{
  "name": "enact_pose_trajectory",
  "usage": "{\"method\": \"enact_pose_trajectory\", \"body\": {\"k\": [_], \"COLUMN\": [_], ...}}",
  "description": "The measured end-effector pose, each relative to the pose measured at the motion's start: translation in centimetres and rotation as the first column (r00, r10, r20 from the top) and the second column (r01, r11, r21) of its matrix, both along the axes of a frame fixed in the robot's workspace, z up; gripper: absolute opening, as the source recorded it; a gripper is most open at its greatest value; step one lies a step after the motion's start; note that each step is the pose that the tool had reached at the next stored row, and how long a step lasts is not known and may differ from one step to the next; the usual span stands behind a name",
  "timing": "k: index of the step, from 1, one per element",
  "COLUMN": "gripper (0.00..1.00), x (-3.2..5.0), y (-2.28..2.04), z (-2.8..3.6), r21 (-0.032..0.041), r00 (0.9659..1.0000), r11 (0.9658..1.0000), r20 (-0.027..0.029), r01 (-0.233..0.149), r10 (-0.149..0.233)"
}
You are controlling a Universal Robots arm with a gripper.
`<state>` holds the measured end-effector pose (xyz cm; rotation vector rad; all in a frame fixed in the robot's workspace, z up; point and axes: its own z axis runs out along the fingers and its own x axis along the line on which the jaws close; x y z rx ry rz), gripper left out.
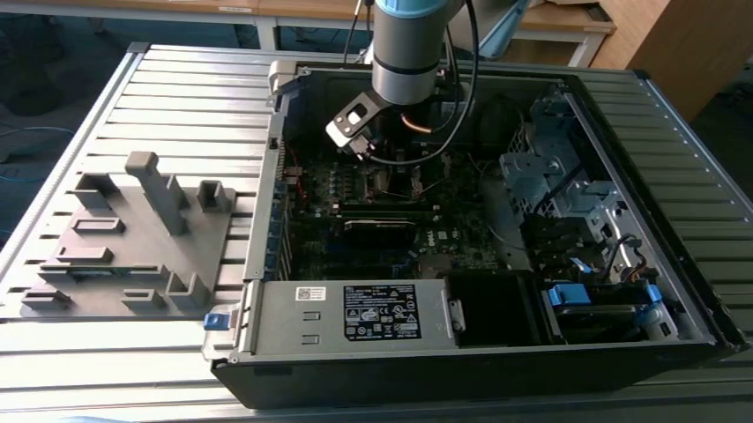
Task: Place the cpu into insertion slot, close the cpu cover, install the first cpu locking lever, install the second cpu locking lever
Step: 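Place the cpu into insertion slot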
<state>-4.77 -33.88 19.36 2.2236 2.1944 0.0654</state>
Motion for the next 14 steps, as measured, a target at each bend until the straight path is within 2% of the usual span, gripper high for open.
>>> {"method": "enact_pose_trajectory", "body": {"k": [14], "gripper": [0.54], "x": [0.0], "y": [0.0], "z": [-0.09], "r21": [0.0001], "r00": [1.0], "r11": [1.0], "r20": [0.0001], "r01": [0.0], "r10": [0.0]}}
